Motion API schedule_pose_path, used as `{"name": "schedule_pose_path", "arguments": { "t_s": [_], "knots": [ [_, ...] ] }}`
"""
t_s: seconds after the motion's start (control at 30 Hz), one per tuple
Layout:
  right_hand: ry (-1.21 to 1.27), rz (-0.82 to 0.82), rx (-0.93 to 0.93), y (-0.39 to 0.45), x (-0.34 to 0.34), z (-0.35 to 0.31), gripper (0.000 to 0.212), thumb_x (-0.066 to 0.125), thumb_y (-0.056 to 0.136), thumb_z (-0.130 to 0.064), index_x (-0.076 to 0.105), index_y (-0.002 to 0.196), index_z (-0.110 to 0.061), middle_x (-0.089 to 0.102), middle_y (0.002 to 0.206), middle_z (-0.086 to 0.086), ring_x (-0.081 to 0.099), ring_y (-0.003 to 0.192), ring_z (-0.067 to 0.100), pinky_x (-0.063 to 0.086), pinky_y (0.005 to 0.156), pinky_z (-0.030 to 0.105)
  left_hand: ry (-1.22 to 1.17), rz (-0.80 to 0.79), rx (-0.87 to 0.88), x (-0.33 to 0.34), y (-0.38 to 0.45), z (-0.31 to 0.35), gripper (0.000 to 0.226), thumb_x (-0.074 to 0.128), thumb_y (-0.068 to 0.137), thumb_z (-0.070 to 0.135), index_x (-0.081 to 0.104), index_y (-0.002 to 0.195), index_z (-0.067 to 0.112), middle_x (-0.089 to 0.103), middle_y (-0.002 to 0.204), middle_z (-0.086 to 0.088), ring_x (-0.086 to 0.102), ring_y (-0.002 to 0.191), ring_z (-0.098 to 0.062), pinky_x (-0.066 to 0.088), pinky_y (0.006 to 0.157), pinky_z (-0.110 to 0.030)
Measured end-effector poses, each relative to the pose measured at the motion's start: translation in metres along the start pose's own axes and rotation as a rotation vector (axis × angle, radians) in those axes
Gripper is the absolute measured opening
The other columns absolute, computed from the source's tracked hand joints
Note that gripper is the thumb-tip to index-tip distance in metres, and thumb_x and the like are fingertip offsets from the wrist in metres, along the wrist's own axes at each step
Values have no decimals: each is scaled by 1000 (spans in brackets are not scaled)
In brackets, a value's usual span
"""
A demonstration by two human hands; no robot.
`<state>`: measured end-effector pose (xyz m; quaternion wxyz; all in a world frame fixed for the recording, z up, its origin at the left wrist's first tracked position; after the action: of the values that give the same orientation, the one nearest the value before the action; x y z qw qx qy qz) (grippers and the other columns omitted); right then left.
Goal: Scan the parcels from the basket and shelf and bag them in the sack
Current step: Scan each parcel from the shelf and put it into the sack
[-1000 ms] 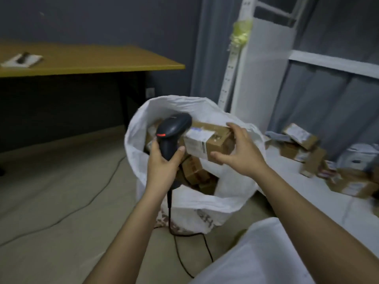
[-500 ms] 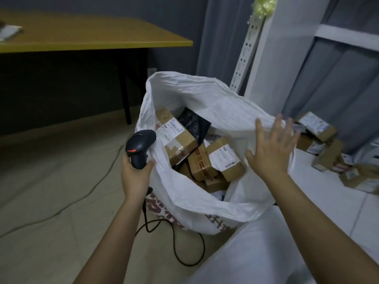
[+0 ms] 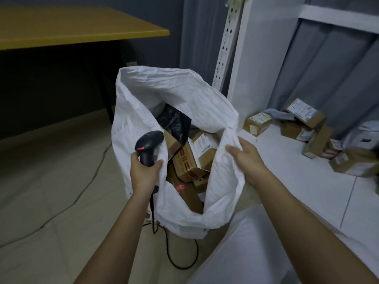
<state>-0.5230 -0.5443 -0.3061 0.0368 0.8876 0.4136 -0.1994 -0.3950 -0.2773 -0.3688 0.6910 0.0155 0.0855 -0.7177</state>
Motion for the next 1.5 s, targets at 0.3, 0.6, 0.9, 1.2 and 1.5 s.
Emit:
{"name": "schedule_pose_path", "arguments": {
  "t_s": [0.3,0.6,0.9,1.2,1.5],
  "knots": [
    [28,274,-83,47,-19,-86,38,44,103,-27,54,129,-1,58,128,16,55,109,29,40,85,27,-356,-69,82,26,14,100,42,73,81,10,54,118,17,65,100,-1,64,89,-19,52,68,-25],
    [-70,230,5,76,-46,-69,49,54,96,-34,45,139,-11,53,135,10,53,117,32,42,92,34,-394,13,177,15,20,145,57,74,82,13,49,132,20,63,104,8,63,93,-10,51,79,-28],
    [-235,-154,170,46,-80,-51,87,80,75,-14,31,147,-21,46,139,8,51,117,31,49,93,43,-388,77,188,9,-5,146,41,69,85,9,46,116,23,56,78,10,56,49,8,44,47,-11],
    [270,188,45,4,-113,-57,90,69,87,-8,12,154,-26,31,153,11,51,121,36,54,78,45,-269,100,351,-15,-56,146,42,68,84,9,46,110,34,58,98,15,60,90,-7,45,77,-25],
    [242,261,-20,-39,-117,-39,57,64,86,2,46,136,-17,56,125,13,61,102,30,57,81,46,-41,-4,504,-3,-127,153,57,68,86,17,41,134,32,25,156,8,38,132,-4,35,92,-27]
  ]
}}
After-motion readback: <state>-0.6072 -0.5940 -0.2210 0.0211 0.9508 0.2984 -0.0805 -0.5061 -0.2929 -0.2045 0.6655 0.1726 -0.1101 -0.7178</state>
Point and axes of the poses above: each hand's wrist, its own y-axis towards the middle knuckle, its own x-axis out of the palm, z = x × y, the point moved 7 cm from there along y, towards the middle knuckle
